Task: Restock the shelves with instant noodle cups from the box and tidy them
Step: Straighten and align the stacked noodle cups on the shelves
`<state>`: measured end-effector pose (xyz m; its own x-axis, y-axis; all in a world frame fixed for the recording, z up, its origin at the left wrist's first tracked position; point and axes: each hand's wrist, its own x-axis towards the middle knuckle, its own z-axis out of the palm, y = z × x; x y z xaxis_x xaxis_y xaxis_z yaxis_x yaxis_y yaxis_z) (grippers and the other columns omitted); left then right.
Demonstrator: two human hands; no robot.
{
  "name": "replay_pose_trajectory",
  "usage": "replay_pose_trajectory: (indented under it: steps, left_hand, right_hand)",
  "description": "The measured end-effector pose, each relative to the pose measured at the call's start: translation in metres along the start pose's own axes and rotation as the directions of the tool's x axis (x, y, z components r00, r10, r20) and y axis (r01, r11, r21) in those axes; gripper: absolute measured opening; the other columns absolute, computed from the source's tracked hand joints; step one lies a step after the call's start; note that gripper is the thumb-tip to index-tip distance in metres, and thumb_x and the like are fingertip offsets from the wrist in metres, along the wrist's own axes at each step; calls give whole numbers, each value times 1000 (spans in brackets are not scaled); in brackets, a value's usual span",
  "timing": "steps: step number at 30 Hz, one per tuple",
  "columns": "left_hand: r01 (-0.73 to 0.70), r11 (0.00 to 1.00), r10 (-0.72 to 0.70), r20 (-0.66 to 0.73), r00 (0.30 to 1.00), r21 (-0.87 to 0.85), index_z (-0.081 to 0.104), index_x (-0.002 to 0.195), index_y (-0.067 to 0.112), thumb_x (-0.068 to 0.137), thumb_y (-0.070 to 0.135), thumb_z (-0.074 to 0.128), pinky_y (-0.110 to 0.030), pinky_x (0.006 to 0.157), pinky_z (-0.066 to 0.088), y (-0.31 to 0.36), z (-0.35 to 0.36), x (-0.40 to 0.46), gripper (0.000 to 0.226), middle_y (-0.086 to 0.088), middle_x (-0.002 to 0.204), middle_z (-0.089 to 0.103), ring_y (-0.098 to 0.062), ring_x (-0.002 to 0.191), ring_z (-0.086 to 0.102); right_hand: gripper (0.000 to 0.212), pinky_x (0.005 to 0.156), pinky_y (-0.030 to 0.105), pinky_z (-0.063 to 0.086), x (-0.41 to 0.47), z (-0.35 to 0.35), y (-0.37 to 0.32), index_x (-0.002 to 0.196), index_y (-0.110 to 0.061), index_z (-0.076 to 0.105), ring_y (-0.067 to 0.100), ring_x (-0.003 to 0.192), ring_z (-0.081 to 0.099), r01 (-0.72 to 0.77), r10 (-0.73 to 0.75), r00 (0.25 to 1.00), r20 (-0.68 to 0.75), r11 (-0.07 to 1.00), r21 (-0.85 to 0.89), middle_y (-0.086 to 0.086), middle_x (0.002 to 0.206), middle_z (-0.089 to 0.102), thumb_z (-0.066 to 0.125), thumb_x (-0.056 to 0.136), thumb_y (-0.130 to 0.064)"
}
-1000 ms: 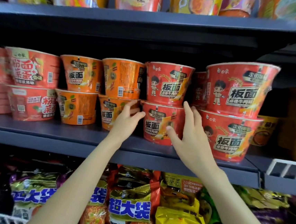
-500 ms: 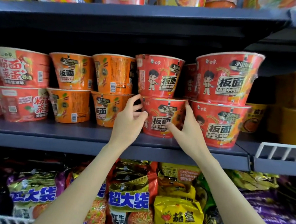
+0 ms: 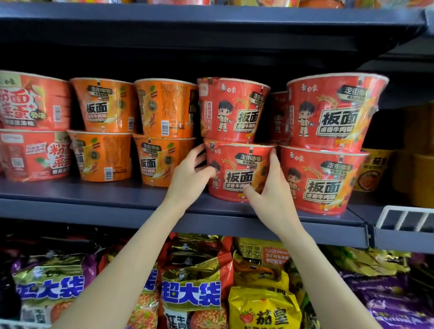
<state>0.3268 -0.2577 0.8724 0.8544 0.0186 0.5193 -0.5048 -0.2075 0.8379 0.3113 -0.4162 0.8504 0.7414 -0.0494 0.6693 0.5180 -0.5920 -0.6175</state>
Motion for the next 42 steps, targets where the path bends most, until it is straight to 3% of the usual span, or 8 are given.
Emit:
replay_pose_trajectory:
  steps: [4,9,15,21,24,31,35,42]
  left_hand:
    - [-86,993,91,-74,993,75,44,137,25,89,18,59,-18,84,44,-2,-4,-9,51,7,129,57,7,91,55]
    - [-126,980,142,-94,985,152,42,137,26,92,26,56,-9,77,39,-1,-8,-13,47,7,133,53,5,94,52]
    - [-237,954,278,-237,931,185,36,140,22,93,35,55,-24,95,37,27,-29,14,53,2,141,43,-8,120,45]
    - [-176,952,206,-101,973,249,21,148,25,98,35,42,-27,88,39,46,-14,38,55,9,121,49,-7,107,48]
    - [-142,967,162,-84,983,210,21,148,27,97,36,40,-30,87,40,45,-10,47,54,6,122,56,-13,105,54]
    - [-135,989,137,-29,990,64,29,145,26,95,41,46,-12,67,36,43,-7,42,55,13,111,54,6,85,51]
    - [-129,991,128,14,992,27,27,146,29,96,41,45,-12,67,37,43,-4,45,55,11,114,54,9,85,51]
    - [-160,987,160,3,987,-22,26,147,32,96,39,46,-17,82,45,34,-6,43,55,7,133,51,-1,102,54]
  right_hand:
    - [90,103,34,42,-1,-4,-1,152,-18,0,18,128,45,-5,5,1000,24,1000,6,0,147,37,64,89,-22]
    - [86,105,35,40,-4,-8,-6,152,-21,5,16,129,43,-24,22,999,33,997,67,0,145,39,62,89,-24]
    - [57,96,1,17,-13,-24,-49,148,-15,26,7,133,32,239,-276,934,-228,955,-178,-3,146,39,50,96,-20]
    - [66,100,43,41,67,-12,-68,148,-5,18,32,120,49,80,-103,989,-103,975,-207,14,132,51,42,97,-40]
    - [75,92,48,47,80,-11,-65,148,-7,12,33,106,58,-13,8,999,-48,993,-120,14,119,58,46,92,-42]
    - [73,106,48,36,38,-17,-61,150,-15,15,31,133,35,168,-192,971,-146,972,-162,12,150,20,52,92,-39]
    - [75,91,33,48,28,-22,-55,151,-19,9,23,112,56,134,-140,988,-67,987,-83,4,153,10,54,93,-34]
    - [73,81,21,43,21,-24,-50,151,-19,11,5,92,47,133,-134,991,4,989,-69,-4,156,6,54,94,-30]
